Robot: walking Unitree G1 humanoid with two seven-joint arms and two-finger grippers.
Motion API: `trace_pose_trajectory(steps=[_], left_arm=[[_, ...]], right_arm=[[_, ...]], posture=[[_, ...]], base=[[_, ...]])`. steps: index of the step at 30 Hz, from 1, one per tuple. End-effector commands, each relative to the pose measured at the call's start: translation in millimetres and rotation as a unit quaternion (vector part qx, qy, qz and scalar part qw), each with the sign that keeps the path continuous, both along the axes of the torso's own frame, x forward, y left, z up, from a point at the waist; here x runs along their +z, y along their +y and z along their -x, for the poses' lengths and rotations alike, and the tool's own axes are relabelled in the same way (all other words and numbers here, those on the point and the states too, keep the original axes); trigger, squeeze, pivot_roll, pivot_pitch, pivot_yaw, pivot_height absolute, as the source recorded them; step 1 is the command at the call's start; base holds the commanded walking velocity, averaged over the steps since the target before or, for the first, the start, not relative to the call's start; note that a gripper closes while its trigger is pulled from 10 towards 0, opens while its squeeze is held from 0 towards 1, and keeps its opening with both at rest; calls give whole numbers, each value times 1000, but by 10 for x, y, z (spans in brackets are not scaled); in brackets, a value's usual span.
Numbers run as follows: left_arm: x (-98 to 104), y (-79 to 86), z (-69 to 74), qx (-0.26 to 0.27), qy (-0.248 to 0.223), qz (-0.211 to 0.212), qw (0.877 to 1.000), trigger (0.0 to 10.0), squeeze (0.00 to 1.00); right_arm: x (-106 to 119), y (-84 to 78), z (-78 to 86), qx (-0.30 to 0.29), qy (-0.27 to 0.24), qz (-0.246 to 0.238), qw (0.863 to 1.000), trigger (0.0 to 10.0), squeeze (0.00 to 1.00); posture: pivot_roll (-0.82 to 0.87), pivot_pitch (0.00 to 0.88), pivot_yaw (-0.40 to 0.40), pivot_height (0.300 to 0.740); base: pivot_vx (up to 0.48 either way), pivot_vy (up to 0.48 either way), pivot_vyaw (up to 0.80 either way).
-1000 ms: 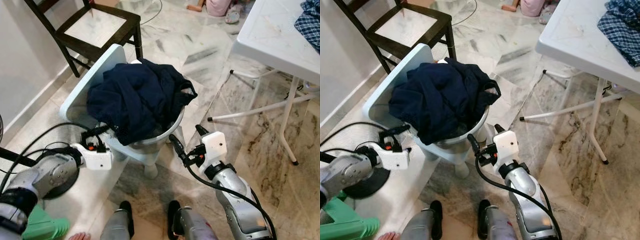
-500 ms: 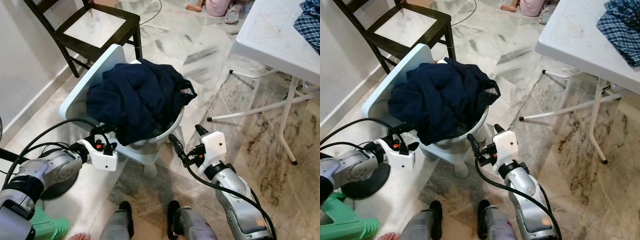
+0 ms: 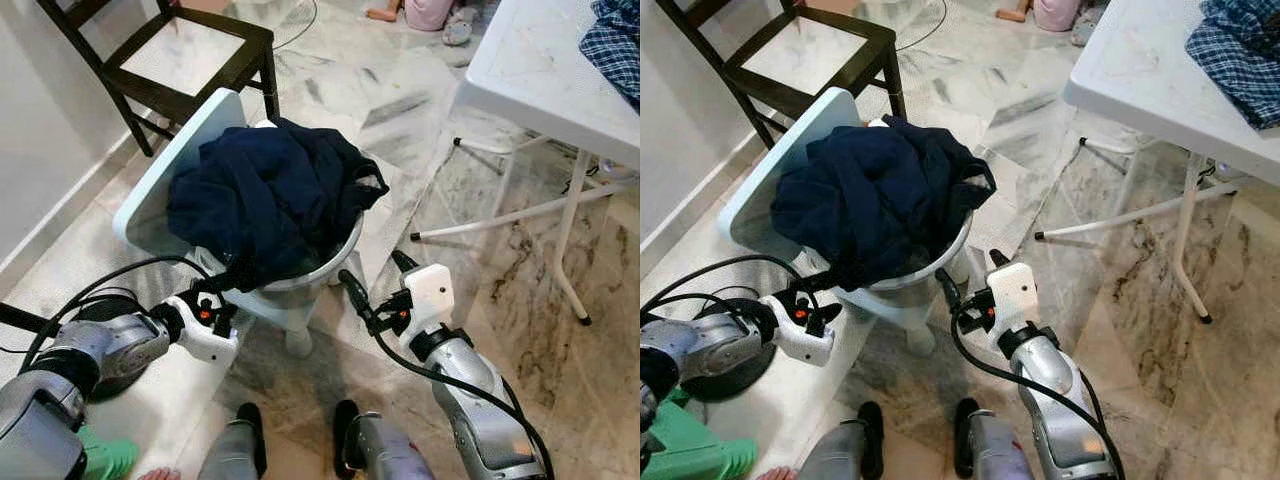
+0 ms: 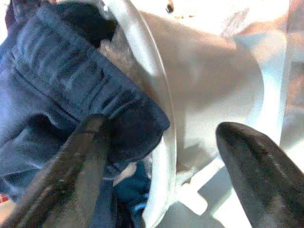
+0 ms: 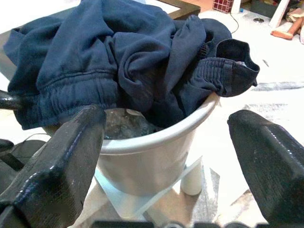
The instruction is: Hang hanger
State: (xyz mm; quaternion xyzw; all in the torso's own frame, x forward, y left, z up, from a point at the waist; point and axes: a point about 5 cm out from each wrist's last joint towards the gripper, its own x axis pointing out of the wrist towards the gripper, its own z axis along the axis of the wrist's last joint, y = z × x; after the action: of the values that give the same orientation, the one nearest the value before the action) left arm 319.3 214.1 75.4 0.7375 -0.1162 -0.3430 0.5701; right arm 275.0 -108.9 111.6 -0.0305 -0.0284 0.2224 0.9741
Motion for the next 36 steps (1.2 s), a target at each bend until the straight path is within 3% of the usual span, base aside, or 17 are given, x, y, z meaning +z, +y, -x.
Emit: trace_pose_trajectory(steps=[1,9,18,36], left_arm=[[-31,67,19,9,5,-11,1000,0,0],[23,130,-39,30,-17,-15,999,0,0],[170,186,-120,78,-60,47,994,0,0],[137,171,-104,96,-47,76,991,0,0]], right_arm=[[-20,-34,21,-9,5,5,1000,10000,0],[-27,-40,32,-16,7,6,1000,10000,0],[-33,-45,29,-19,7,8,1000,10000,0],[-35,-51,27,-20,8,10,1000,10000,0]], posture=[[37,330,-53,740],[37,332,-49,740],[39,331,-51,740],[37,332,-53,740]], base=[[0,0,0],[0,0,0],[0,0,0],[0,0,0]])
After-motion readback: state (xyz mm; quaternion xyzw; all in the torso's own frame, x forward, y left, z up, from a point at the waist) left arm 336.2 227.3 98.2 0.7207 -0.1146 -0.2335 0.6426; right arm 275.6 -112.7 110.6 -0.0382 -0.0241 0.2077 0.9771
